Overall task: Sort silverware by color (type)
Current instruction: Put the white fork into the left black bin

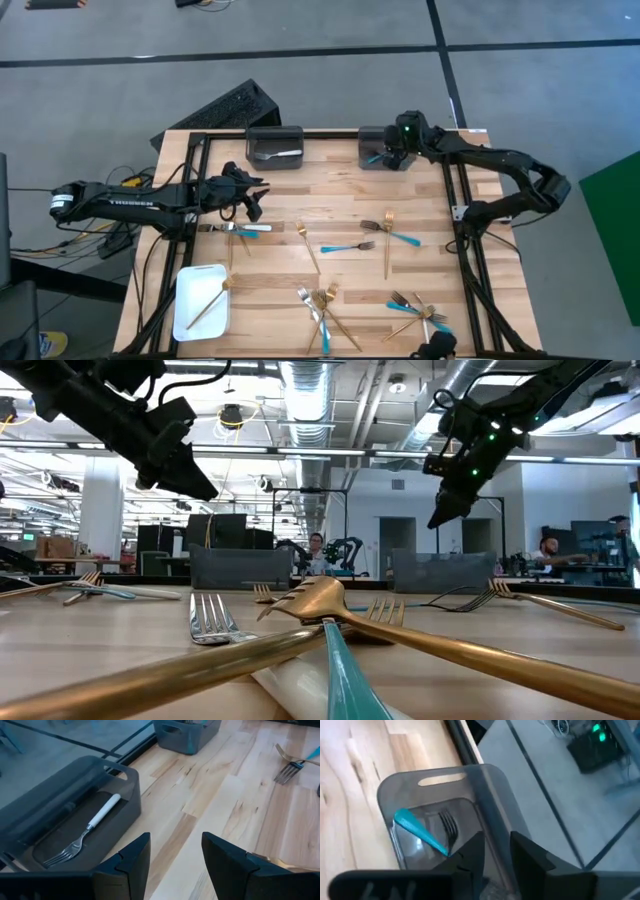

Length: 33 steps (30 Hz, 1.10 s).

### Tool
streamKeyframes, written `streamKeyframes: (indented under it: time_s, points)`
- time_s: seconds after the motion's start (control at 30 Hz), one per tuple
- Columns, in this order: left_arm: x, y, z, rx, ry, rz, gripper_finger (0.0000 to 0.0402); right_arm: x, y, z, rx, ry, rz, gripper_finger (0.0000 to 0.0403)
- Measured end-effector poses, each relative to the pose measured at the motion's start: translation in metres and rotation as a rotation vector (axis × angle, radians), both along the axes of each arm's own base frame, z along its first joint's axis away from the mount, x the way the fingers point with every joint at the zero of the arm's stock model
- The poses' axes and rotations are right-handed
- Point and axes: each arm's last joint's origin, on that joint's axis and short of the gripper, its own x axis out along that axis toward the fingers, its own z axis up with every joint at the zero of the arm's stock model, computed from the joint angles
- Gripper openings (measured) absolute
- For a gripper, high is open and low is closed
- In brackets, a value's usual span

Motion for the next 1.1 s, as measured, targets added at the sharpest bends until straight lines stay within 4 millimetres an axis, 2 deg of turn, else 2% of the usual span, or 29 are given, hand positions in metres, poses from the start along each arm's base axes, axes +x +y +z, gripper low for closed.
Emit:
streamKeyframes:
  time_s: [0.13,0.27,0.47,0.7,0.9,1.1]
  points:
    - [0.000,0.000,0.000,-0.014,-0.008,0.006,0.0166,0.005,0.007,-0.003,0.089,-0.090,-0.134,0.0126]
    - [0.000,0.000,-0.001,-0.026,-0.009,0.007,0.0166,0.017,0.028,-0.004,0.211,-0.191,-0.171,0.0121]
    - [-0.002,-0.002,-0.004,-0.066,0.008,0.014,0.0166,0.037,0.088,-0.019,0.356,-0.259,-0.131,0.0120]
    - [0.000,-0.009,-0.002,-0.055,0.000,-0.037,0.0166,0.048,0.163,-0.027,0.374,-0.302,-0.080,0.0120]
    - [0.007,-0.019,0.004,0.008,-0.050,-0.131,0.0166,0.054,0.202,-0.035,0.454,-0.320,0.001,0.0120]
    - [0.015,-0.024,0.007,0.055,-0.094,-0.180,0.0166,0.080,0.226,-0.037,0.502,-0.515,0.116,0.0120]
